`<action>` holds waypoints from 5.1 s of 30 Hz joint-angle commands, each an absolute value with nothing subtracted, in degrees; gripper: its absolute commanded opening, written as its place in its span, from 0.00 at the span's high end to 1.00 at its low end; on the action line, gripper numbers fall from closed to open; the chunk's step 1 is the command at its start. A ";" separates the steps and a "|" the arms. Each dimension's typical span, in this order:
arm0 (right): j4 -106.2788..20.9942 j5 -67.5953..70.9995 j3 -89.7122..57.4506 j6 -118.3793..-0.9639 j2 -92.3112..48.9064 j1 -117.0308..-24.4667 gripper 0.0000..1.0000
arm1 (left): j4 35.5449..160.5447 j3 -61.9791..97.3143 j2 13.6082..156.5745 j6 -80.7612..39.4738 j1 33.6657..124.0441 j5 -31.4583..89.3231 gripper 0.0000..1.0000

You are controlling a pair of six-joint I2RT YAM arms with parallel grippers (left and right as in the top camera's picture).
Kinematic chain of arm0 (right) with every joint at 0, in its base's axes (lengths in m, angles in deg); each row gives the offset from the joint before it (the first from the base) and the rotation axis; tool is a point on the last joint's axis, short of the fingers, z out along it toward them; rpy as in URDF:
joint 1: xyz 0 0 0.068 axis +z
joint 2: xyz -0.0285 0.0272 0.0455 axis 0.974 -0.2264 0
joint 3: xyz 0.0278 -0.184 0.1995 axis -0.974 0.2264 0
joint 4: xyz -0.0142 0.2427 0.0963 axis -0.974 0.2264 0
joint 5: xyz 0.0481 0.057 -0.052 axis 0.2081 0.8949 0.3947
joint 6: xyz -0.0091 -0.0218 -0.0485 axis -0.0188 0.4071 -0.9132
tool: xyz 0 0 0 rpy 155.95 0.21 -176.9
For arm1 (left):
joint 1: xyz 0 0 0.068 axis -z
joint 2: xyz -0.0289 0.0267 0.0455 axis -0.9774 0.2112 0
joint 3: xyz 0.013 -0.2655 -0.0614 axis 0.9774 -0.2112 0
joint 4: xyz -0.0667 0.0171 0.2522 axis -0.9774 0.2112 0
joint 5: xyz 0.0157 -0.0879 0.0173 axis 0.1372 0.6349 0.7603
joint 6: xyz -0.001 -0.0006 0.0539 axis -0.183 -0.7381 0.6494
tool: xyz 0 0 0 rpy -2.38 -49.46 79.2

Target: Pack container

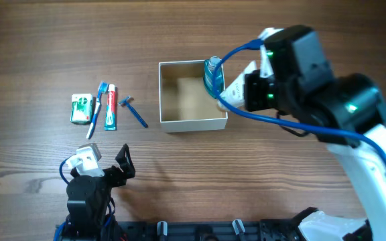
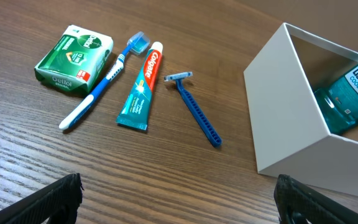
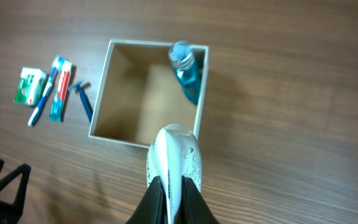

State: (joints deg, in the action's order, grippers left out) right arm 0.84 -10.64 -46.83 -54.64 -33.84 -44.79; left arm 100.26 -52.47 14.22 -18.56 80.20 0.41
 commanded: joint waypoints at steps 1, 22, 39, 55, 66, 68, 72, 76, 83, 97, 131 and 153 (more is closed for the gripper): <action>-0.71 -11.01 -48.32 -53.03 -37.87 -42.65 0.96 | 100.50 -53.28 13.61 -17.64 79.76 1.50 0.00; -6.28 -15.51 -48.27 -54.05 -58.85 -42.85 0.96 | 100.50 -53.28 13.61 -17.64 79.76 1.50 0.00; -7.16 -11.86 -48.29 -55.23 -58.72 -44.27 0.38 | 100.50 -53.28 13.61 -17.64 79.76 1.50 0.00; -6.65 -14.94 -48.29 -55.56 -42.06 -52.84 0.14 | 100.50 -53.28 13.61 -17.64 79.76 1.50 0.00; -4.58 -5.48 -48.27 -55.61 -46.15 -79.59 0.00 | 100.50 -53.28 13.61 -17.64 79.76 1.50 0.00; -4.19 -4.49 -48.27 -55.52 -46.81 -82.04 0.00 | 100.50 -53.28 13.61 -17.64 79.76 1.50 0.00; -4.01 -4.56 -48.27 -55.56 -47.07 -83.90 0.00 | 100.53 -53.28 13.61 -17.62 79.76 1.31 0.00; -4.03 -4.56 -48.27 -55.54 -47.05 -83.90 0.00 | 99.76 -53.26 13.61 -17.68 79.76 0.30 0.00; -4.08 -4.56 -48.27 -55.54 -47.07 -83.90 0.00 | 94.91 -53.19 13.61 -25.18 79.78 16.15 0.00; -4.27 -4.56 -48.27 -55.54 -47.07 -83.90 0.00 | 109.81 -17.65 50.50 -20.30 79.76 1.35 0.00; -4.27 -4.56 -48.27 -55.52 -47.07 -83.90 0.00 | 105.73 8.47 117.08 10.73 59.15 -0.92 0.00; -4.27 -4.56 -48.27 -55.52 -47.07 -83.90 0.00 | 99.85 8.44 125.06 10.93 60.22 -1.36 0.05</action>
State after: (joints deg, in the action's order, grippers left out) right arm -4.27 -5.02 -47.42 -55.43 -47.05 -83.94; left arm 100.00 7.74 123.68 9.60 59.85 -0.57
